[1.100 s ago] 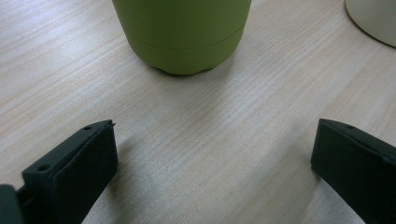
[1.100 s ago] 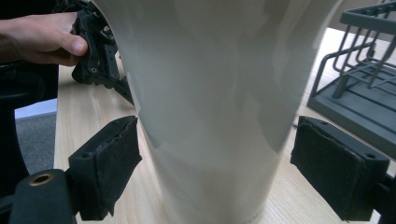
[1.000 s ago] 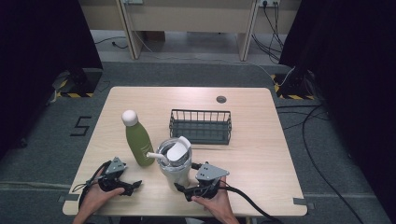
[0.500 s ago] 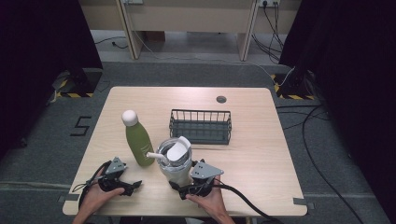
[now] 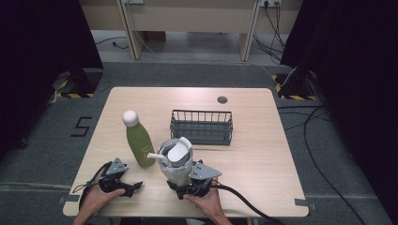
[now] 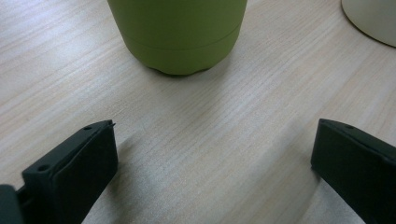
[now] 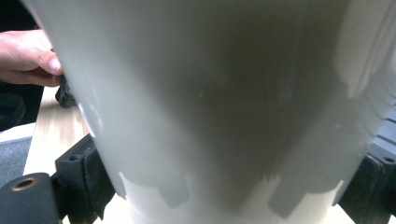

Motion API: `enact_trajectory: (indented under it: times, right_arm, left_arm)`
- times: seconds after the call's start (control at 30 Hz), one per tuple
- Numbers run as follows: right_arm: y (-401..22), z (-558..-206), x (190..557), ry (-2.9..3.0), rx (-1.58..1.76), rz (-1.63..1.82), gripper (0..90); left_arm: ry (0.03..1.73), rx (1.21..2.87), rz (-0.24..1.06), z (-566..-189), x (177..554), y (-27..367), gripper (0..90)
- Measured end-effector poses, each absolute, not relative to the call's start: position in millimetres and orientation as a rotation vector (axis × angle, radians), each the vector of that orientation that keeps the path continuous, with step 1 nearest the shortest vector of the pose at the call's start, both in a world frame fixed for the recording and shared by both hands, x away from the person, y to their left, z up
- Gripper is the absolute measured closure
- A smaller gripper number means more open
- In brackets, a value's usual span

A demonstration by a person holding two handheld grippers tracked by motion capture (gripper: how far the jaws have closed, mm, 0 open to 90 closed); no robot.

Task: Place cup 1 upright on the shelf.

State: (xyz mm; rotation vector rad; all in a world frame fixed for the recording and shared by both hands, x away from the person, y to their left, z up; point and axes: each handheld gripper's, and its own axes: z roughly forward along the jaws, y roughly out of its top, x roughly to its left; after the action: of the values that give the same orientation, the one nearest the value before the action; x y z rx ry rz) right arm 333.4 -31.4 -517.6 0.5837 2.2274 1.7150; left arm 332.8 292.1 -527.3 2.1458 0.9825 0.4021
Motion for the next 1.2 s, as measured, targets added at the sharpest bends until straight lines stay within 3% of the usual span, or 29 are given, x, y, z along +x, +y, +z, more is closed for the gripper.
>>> enact_trajectory:
  times: [0.63, 1.2]
  right_arm:
    - [-32, -513, 331, 2.197, 0.552, 1.709, 11.6]
    - [-61, -465, 342, 2.085, 0.609, 1.674, 11.6]
  left_arm:
    - [0.975, 2.151, 0.401, -527, 333, 292, 0.0]
    - [0.975, 2.15, 0.401, -527, 333, 292, 0.0]
